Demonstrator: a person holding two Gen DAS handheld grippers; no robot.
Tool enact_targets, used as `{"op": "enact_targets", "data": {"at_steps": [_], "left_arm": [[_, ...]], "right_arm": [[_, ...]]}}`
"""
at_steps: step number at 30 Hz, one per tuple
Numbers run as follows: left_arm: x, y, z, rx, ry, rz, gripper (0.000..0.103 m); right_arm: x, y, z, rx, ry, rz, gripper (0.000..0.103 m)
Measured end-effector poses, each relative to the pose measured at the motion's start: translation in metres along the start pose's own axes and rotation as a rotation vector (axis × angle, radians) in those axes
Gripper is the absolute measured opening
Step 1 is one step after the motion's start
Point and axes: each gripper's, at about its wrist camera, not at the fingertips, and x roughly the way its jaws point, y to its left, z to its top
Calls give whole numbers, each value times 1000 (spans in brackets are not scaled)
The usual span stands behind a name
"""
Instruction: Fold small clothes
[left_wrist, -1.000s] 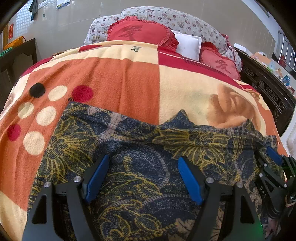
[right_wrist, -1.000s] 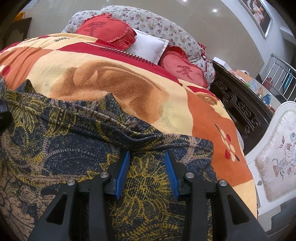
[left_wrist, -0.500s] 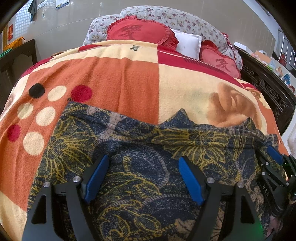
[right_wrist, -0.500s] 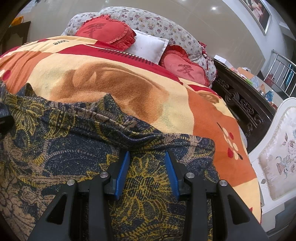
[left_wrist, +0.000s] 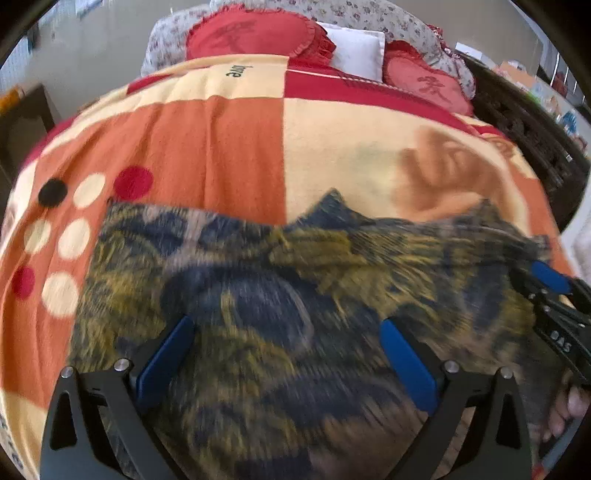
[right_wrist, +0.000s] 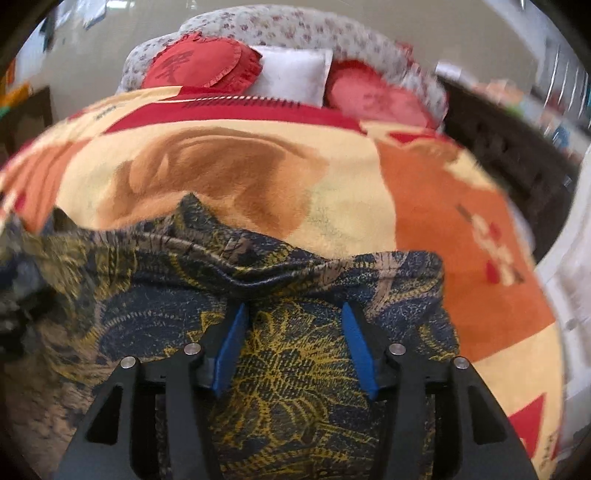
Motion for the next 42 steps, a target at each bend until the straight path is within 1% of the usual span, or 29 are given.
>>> {"op": "enact_targets", "data": {"at_steps": [1,2,4,5,6,7,8,9,10,11,12,13,14,17,18,19,20,21,23,24,26,27,28,31,33,35,38,39,42], "left_arm": [[-14,4,-5,-26,-22,-33,102],[-28,7,-12,-45,-56,-46,102],[-57,8,-37,-49,-120,-52,103],[-66,6,-50,-35,-136,-57,103],[-75,3,-69,-18,-154,-58,102],[-78,2,-82,-9,-161,-47,103],[-78,0,-94,2,-160,-16,102],[-70,-1,-109,19,-147,58,100],[-62,1,-116,23,-126,108,100],[-54,5,-120,20,-113,107,100],[-55,7,-121,14,-136,89,100],[-54,8,-118,0,-117,80,100],[-54,9,-115,-7,-104,77,100],[-66,12,-116,-26,-99,78,92],[-75,14,-121,-42,-105,63,92],[-87,16,-129,-58,-116,28,92],[-97,17,-135,-63,-124,-7,92],[-107,18,-148,-58,-131,-43,92],[-122,21,-164,-44,-138,-66,92],[-126,22,-171,-44,-135,-70,92],[-131,30,-183,-84,-126,-98,92],[-135,37,-189,-120,-126,-126,92],[-141,45,-196,-160,-127,-152,92],[-152,64,-211,-234,-131,-205,93],[-152,75,-214,-263,-122,-237,94],[-149,84,-215,-306,-125,-271,94],[-138,97,-210,-393,-115,-368,96],[-134,100,-206,-415,-116,-378,96],[-127,101,-196,-425,-121,-383,97]], "right_arm": [[-6,-2,2,-15,12,12,62],[-20,-6,4,-18,2,15,61],[-51,-9,0,8,-80,45,60],[-66,-10,-4,21,-119,83,60],[-81,-9,-13,40,-130,171,61],[-86,-7,-20,43,-113,248,61],[-88,-3,-29,41,-94,306,61],[-86,4,-42,35,-69,348,61],[-81,10,-50,23,-49,364,61],[-72,17,-59,1,-21,365,61],[-57,23,-71,-29,10,300,59],[-52,23,-77,-38,-16,286,59],[-52,23,-78,-37,-40,287,59],[-55,24,-67,-60,-1,265,59],[-62,27,-66,-72,10,245,59],[-71,27,-65,-75,5,236,58],[-88,26,-68,-75,-28,258,59],[-105,33,-80,-78,-57,286,59],[-120,31,-94,-93,-76,305,59],[-120,32,-105,-103,-64,301,59],[-96,34,-131,-103,27,287,62],[-91,31,-138,-86,16,283,70],[-93,28,-141,-64,-14,296,71],[-95,28,-144,-63,-36,296,73],[-96,29,-151,-64,-79,287,74],[-97,29,-153,-58,-94,284,74],[-97,29,-157,-51,-97,288,74],[-97,29,-157,-49,-97,291,74],[-99,27,-154,-46,-98,295,74]]}}
